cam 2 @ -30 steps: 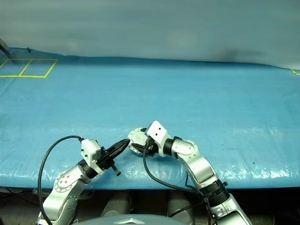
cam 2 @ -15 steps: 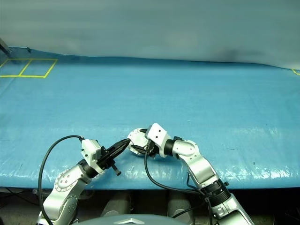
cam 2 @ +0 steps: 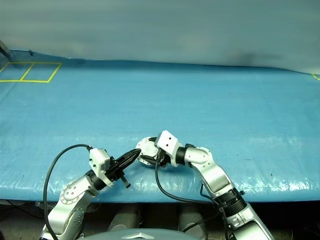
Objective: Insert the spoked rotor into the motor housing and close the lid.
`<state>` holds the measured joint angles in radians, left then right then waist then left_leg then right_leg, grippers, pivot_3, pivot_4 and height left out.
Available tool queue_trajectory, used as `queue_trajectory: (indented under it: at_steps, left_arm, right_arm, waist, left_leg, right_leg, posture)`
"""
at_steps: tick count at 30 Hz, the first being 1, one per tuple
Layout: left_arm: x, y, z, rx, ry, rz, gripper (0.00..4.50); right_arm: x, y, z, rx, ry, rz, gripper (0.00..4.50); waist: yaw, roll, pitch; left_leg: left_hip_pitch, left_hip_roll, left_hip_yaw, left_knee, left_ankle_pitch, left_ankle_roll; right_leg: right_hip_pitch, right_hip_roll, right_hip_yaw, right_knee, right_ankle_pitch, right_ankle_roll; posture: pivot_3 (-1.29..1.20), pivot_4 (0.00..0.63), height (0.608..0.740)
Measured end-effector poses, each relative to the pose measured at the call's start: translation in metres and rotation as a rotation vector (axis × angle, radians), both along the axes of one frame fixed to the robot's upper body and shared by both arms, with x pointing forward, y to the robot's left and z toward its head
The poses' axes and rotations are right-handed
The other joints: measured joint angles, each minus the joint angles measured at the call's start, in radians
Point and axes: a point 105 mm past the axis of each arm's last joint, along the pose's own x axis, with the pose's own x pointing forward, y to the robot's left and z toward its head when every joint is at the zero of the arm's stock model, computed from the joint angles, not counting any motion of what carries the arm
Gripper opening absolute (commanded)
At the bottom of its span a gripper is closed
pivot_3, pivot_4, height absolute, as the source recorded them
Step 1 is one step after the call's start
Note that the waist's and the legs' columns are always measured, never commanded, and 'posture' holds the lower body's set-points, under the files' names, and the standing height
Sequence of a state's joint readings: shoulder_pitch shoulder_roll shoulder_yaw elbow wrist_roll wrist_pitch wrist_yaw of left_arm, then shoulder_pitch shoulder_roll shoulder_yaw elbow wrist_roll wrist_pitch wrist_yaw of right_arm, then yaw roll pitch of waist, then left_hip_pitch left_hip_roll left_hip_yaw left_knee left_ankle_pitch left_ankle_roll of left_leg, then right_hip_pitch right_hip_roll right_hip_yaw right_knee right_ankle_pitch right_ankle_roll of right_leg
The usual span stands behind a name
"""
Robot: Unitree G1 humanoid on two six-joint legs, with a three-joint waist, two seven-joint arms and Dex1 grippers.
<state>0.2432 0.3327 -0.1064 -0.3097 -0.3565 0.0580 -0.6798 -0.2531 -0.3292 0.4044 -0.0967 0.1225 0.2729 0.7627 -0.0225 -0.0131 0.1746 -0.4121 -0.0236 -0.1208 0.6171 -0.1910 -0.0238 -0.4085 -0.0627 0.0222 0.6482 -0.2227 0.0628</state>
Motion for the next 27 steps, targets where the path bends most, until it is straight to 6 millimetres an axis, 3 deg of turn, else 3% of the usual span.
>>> queue_trajectory:
  at_steps: [20, 27]
  left_arm:
    - [0.002, 0.002, -0.001, 0.012, 0.015, -0.001, 0.00]
    - [0.028, 0.033, 0.010, 0.080, 0.050, 0.093, 0.00]
  right_arm:
    - [0.003, 0.000, -0.002, -0.004, 0.029, -0.032, 3.04]
    - [0.002, -0.001, -0.002, 0.002, 0.041, -0.049, 3.04]
  waist:
    - [0.000, 0.002, -0.002]
    - [0.000, 0.003, -0.003]
  left_leg:
    - [0.001, 0.000, 0.000, 0.001, 0.000, 0.000]
    - [0.001, 0.000, -0.001, 0.001, 0.000, 0.000]
  right_leg:
    - [0.002, 0.000, 0.000, 0.000, 0.000, 0.000]
    - [0.002, 0.000, -0.001, -0.001, 0.001, 0.001]
  posture:
    - [0.00, 0.150, 0.740]
    - [0.00, 0.150, 0.740]
